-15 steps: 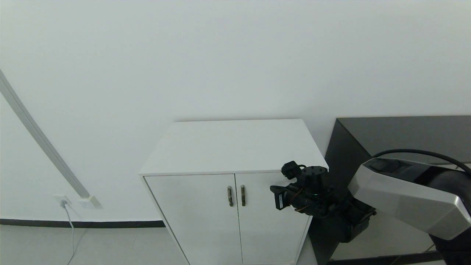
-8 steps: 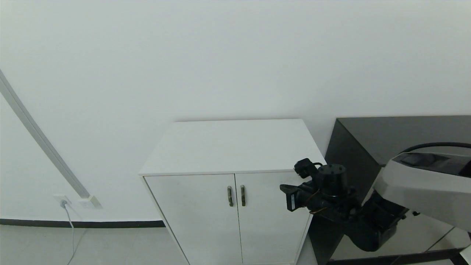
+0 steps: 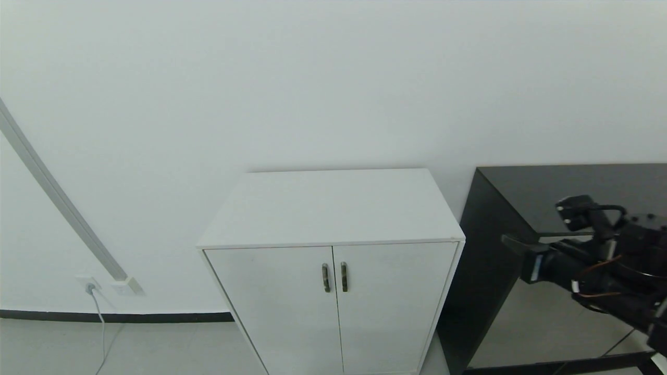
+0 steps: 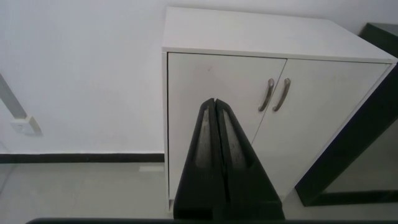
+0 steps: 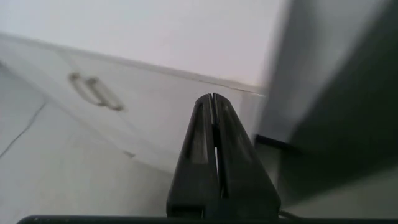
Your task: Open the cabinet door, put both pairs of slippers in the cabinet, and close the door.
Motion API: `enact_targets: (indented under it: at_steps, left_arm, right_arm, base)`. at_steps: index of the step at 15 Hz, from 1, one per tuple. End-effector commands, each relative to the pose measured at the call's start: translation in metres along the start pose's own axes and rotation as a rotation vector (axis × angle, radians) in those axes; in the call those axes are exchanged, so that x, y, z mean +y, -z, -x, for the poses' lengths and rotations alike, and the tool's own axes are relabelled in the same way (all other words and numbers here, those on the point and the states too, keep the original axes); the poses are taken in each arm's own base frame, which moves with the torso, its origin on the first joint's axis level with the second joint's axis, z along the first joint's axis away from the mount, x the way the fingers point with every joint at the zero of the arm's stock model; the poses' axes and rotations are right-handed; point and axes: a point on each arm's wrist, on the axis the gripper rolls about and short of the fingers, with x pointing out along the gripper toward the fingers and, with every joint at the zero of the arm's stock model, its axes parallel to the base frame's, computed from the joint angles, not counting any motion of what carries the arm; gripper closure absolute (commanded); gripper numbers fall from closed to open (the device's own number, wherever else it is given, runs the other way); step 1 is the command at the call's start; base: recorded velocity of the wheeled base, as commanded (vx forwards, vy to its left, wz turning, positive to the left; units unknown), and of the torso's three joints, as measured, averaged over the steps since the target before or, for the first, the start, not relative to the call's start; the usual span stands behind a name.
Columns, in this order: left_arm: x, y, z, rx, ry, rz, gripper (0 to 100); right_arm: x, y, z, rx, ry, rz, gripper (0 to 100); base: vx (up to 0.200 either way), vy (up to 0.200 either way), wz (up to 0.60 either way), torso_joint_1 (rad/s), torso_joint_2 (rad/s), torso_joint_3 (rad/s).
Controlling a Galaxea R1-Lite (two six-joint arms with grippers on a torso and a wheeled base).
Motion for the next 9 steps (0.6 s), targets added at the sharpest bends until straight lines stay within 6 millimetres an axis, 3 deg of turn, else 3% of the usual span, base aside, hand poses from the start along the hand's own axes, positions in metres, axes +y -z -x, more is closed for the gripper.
enact_targets:
  at_steps: [1,3,9]
  left_arm:
    - [0.0,0.0,0.0,0.0,0.0,0.001,100]
    - [0.0,0.0,0.0,0.001,0.001,0.002,100]
    - [0.0,0.0,0.0,0.0,0.0,0.001,100]
  right_arm:
    - [-0.026,-0.009,0.067,-0.095,0.171,0.012,100]
    - [-0.031,-0.004,0.096,-0.114,0.247,0.029,100]
    - [-0.004,0.029,0.172,-0.045,0.259,0.021,100]
  base:
    - [0.0,0.0,0.0,0.0,0.0,0.0]
    - [0.0,0.0,0.0,0.0,0.0,0.0]
    - [0.0,0.0,0.0,0.0,0.0,0.0]
